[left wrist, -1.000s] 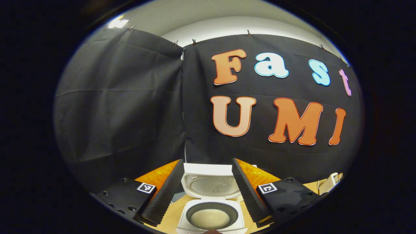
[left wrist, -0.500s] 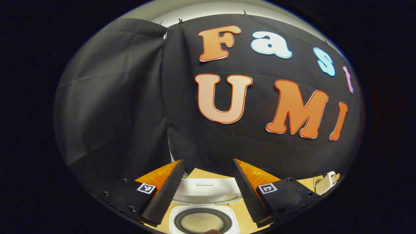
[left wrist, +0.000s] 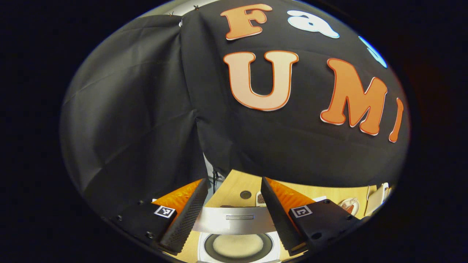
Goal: Close the left gripper, press the button to open the rice cooker; take a wooden spoon from the chopstick holder with the right hand, scoop a spoonful of rice and pour it into the rice cooker, then put the wooden spoon back into the chopstick holder.
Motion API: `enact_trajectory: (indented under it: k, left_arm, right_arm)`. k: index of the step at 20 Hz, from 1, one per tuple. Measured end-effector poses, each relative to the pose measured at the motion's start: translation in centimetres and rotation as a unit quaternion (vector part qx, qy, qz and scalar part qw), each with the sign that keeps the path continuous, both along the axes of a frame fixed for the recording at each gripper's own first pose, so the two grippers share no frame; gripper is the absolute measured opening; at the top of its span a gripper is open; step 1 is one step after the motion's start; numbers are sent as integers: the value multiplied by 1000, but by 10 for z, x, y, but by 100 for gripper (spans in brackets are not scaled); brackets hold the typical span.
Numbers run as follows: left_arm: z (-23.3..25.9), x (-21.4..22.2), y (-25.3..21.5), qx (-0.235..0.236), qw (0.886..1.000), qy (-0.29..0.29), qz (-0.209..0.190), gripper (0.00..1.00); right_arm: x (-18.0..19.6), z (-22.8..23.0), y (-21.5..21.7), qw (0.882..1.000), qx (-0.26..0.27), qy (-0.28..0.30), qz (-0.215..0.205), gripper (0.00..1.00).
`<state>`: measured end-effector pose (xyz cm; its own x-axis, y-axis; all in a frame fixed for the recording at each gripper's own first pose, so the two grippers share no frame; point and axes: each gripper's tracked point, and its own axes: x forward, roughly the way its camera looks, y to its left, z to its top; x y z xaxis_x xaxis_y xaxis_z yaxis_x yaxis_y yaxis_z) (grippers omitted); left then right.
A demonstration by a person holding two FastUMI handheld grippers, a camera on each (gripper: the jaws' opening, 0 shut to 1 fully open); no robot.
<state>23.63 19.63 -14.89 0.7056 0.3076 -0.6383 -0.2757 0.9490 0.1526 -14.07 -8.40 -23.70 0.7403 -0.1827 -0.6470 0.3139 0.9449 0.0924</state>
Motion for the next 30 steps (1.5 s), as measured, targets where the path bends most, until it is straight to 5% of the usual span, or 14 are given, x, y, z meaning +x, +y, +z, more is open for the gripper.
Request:
enact_trajectory:
  k: [5, 12, 19, 25, 30]
  left_arm:
    - [-30, -65, -32, -63, 993, 101, -1, 100]
    - [-84, -139, -44, -78, 980, 181, 10, 99]
    - [-173, -195, -49, -105, 944, 308, 57, 99]
    - [-175, -190, -49, -100, 950, 291, 58, 94]
    - [-178, -193, -52, -94, 963, 250, 36, 100]
  right_arm:
    - [20, 0, 24, 998, -12, -5, 64, 81]
    - [34, -12, 54, 992, -1, 4, 124, 85]
    - [35, -12, 64, 990, -1, 9, 144, 85]
    - [43, 5, 81, 986, 4, -27, 166, 85]
    - [65, 30, 94, 977, -14, -89, 191, 85]
